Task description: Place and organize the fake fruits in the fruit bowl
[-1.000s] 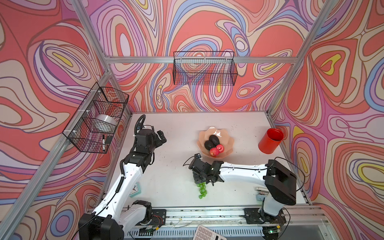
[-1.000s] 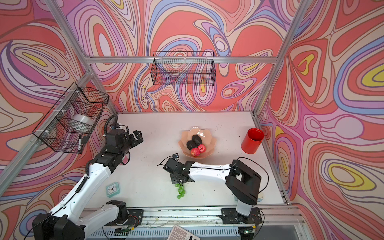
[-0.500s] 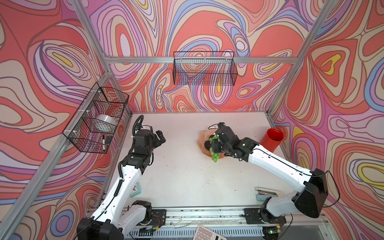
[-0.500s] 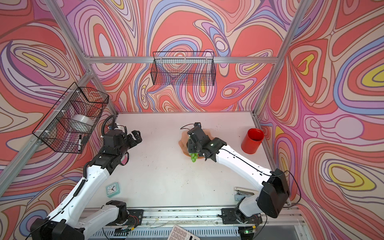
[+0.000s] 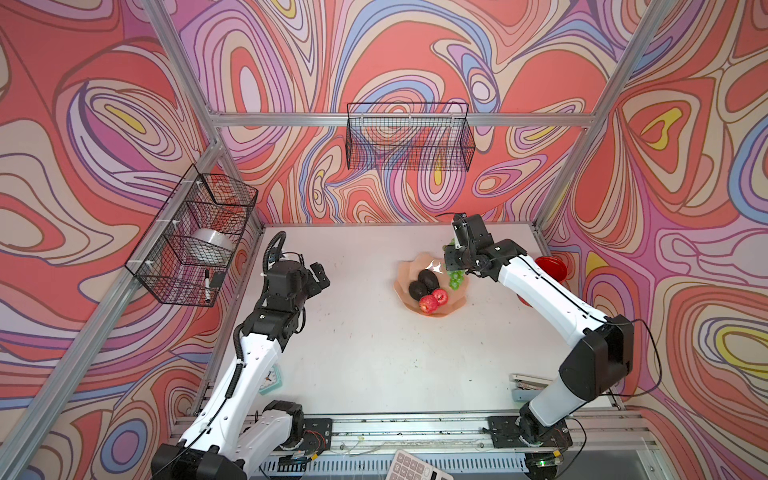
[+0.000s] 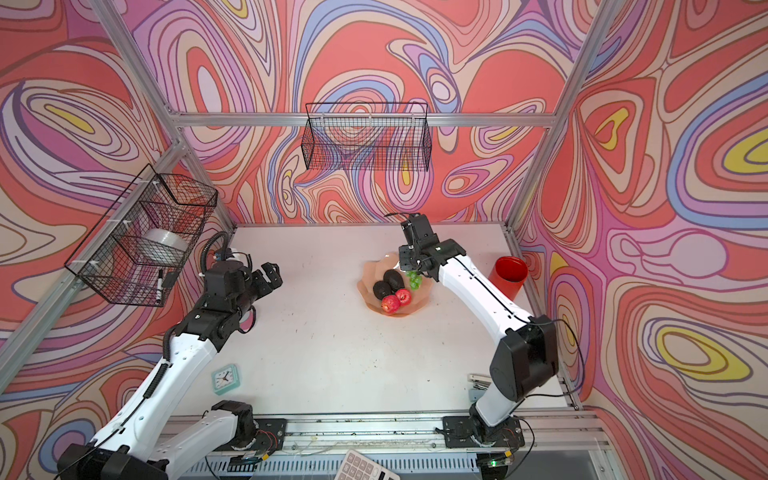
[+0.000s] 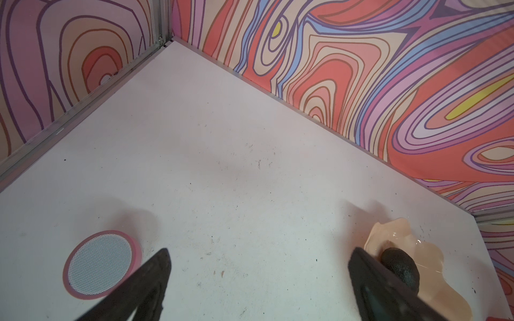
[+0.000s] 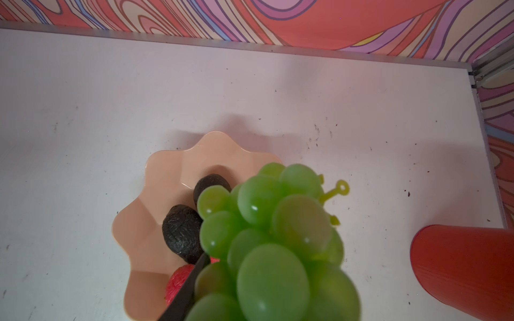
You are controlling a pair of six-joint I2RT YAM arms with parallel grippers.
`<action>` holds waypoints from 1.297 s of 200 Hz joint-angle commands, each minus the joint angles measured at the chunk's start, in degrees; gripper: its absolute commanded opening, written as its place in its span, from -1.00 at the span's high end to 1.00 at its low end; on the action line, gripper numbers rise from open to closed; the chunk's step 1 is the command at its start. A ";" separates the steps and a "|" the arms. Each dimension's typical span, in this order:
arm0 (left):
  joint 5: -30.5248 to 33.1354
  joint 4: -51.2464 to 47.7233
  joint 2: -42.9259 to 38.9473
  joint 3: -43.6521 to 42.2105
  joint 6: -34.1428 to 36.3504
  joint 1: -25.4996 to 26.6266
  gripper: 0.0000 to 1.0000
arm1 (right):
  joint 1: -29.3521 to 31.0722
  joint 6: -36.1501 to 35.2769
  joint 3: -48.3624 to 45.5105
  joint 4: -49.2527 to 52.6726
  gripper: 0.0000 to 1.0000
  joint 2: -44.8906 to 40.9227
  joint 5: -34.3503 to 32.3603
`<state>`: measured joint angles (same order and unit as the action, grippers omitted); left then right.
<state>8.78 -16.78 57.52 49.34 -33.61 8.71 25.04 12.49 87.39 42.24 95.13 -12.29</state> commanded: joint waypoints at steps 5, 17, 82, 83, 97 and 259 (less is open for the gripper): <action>-0.24 -0.89 -0.48 -0.54 0.37 -0.54 -1.00 | -1.20 -3.80 1.42 0.32 0.09 3.09 0.79; -0.49 -0.64 -0.24 -0.55 0.18 -0.54 -1.00 | -1.67 -4.55 1.76 -0.09 0.10 4.90 1.35; -1.24 -0.28 0.40 -0.80 -0.74 -0.54 -1.00 | -3.11 -6.10 4.03 -1.72 0.09 13.51 3.47; -1.23 -0.28 0.40 -0.82 -0.75 -0.54 -1.00 | -3.17 -6.13 4.07 -1.72 0.09 13.59 3.44; -1.14 -0.28 0.49 -0.76 -0.76 -0.60 -1.00 | -3.31 -6.46 4.50 -1.86 0.08 15.06 3.40; 0.53 1.22 -1.84 -1.12 4.01 -0.62 -1.00 | -4.68 -7.72 6.82 -5.92 -0.77 12.23 4.64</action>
<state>7.79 -16.88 58.02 49.08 -32.58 8.51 21.06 5.17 93.84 38.98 113.71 -7.68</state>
